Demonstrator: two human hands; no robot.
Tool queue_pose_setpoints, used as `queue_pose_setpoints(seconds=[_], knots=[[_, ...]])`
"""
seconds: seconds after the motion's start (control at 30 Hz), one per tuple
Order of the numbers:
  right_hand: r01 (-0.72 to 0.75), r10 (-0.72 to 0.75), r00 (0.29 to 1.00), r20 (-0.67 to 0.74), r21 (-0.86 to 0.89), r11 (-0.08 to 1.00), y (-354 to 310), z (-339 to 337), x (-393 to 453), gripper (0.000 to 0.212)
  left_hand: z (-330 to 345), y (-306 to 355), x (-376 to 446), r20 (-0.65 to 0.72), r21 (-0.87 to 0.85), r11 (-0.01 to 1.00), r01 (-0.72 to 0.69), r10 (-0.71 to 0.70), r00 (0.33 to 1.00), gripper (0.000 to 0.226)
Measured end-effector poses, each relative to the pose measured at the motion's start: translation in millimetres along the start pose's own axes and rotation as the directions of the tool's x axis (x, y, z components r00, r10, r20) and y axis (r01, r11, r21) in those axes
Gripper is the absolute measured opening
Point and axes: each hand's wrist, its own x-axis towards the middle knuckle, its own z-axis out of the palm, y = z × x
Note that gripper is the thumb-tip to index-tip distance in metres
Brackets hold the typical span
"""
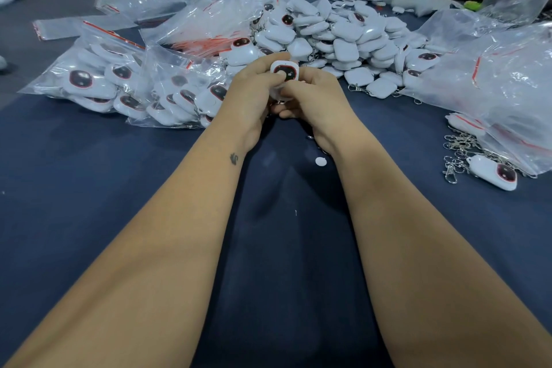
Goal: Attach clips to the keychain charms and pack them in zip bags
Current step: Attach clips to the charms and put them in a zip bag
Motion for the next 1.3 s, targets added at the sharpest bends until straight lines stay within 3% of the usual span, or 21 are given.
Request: queue_pose_setpoints(seconds=[0.33,0.6,0.9,1.3], knots=[[0.015,-0.015,1.0,-0.014,-0.038,0.999,1.5,0.0,-0.3,0.02,0.2,-0.3,2.2,-0.034,-0.046,0.998,0.033,-0.035,0.999,0.035],[-0.064,0.065,0.998,-0.015,0.107,0.992,-4.6,0.2,-2.4,0.007,-0.2,-2.1,4.4,-0.025,-0.013,1.0,0.015,-0.016,1.0,0.036],[-0.028,0.034,0.998,-0.06,0.091,0.995,-3.9,0.9,-4.3,0.017,-1.6,-3.5,5.1,0.015,-0.025,1.0,-0.001,0.002,1.0,0.038],[-0.066,0.078,0.992,-0.095,0.121,0.99,-6.8,1.5,-4.2,0.011,-1.7,-4.4,1.6,0.037,0.091,0.995,-0.049,0.046,0.998,0.029]])
